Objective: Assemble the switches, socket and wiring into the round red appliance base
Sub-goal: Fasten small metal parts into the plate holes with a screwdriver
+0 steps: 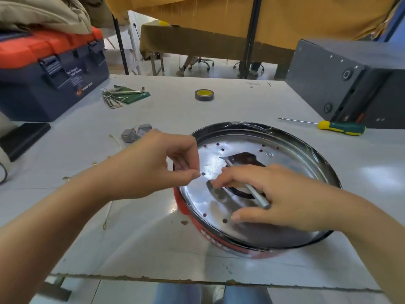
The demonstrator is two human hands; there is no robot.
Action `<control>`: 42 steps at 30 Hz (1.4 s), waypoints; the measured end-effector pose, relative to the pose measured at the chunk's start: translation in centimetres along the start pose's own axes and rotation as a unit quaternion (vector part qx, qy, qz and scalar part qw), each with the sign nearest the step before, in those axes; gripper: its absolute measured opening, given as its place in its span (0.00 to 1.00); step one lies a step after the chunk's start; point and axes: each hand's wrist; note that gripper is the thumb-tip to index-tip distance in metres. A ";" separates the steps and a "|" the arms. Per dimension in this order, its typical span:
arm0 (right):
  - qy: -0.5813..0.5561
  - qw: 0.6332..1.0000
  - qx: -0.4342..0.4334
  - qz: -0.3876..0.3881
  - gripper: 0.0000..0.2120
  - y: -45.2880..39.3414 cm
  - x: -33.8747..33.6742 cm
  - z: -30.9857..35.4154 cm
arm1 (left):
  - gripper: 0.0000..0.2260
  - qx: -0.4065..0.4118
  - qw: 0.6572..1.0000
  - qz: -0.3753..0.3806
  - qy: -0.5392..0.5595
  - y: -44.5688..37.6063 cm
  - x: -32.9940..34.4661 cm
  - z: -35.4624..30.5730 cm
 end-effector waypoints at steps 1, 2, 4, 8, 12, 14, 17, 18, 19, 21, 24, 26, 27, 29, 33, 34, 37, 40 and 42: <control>0.013 1.000 -0.001 -0.003 0.21 0.0 0.2 0.0 | 0.03 0.000 1.000 0.006 -0.008 -0.1 0.1 0.0; 0.018 1.000 -0.002 -0.006 0.21 0.0 0.3 0.0 | 0.03 -0.001 1.000 0.011 -0.012 -0.1 0.1 0.1; 0.018 1.000 -0.006 -0.013 0.21 0.0 0.5 0.1 | 0.01 -0.001 1.000 0.018 -0.014 -0.2 0.2 0.2; 0.012 1.000 -0.007 -0.011 0.21 0.2 0.8 0.2 | 0.01 0.000 0.999 0.029 -0.018 -0.3 0.4 0.3; 0.017 1.000 -0.006 -0.015 0.21 0.1 0.9 0.3 | 0.00 0.000 0.999 0.032 -0.010 -0.4 0.3 0.5; 0.019 1.000 -0.005 -0.020 0.20 0.1 1.0 0.3 | 0.01 -0.001 1.000 0.029 -0.009 -0.4 0.4 0.5; 0.023 1.000 -0.003 -0.020 0.20 0.0 1.0 0.4 | 0.01 0.003 1.000 0.029 -0.010 -0.4 0.4 0.6; 0.022 1.000 -0.001 -0.020 0.20 0.0 1.0 0.4 | 0.02 0.009 0.999 0.030 -0.012 -0.4 0.4 0.6; 0.019 1.000 0.001 -0.021 0.20 0.0 1.0 0.5 | 0.03 0.015 0.999 0.033 -0.014 -0.4 0.4 0.5; 0.007 1.000 0.005 -0.026 0.20 0.0 0.9 0.7 | 0.03 0.022 0.999 0.041 -0.014 -0.5 0.4 0.3; -0.017 0.998 0.019 -0.050 0.20 -0.1 0.7 0.8 | 0.03 0.030 0.997 0.069 -0.011 -0.6 0.3 0.0; -0.033 0.996 0.035 -0.071 0.17 -0.1 0.4 0.7 | 0.04 0.040 0.994 0.104 -0.011 -0.7 0.2 -0.3; -0.037 0.995 0.042 -0.080 0.16 0.0 0.3 0.6 | 0.05 0.044 0.992 0.119 -0.013 -0.8 0.2 -0.4; -0.044 0.993 0.050 -0.100 0.14 0.1 0.2 0.4 | 0.04 0.040 0.988 0.148 -0.015 -1.0 0.1 -0.5; -0.053 0.989 0.064 -0.125 0.08 0.2 0.2 0.1 | 0.04 0.017 0.983 0.183 -0.031 -1.2 0.2 -0.4; -0.052 0.989 0.066 -0.125 0.06 0.3 0.2 0.0 | 0.03 0.014 0.982 0.184 -0.035 -1.2 0.2 -0.4; -0.050 0.988 0.062 -0.128 0.06 0.4 0.1 0.3 | 0.06 0.010 0.983 0.177 -0.046 -1.4 0.3 -0.5; -0.054 0.988 0.056 -0.131 0.07 0.5 0.0 0.7 | 0.08 0.004 0.983 0.177 -0.053 -1.5 0.3 -0.6; -0.054 0.990 0.060 -0.117 0.05 0.4 0.0 0.8 | 0.07 -0.001 0.982 0.179 -0.055 -1.5 0.4 -0.5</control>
Point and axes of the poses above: each hand's wrist, its own y-axis away from the middle knuckle, its own x-axis out of the palm, z = x × y, and after that the axes turned 9 degrees about -x, right-handed
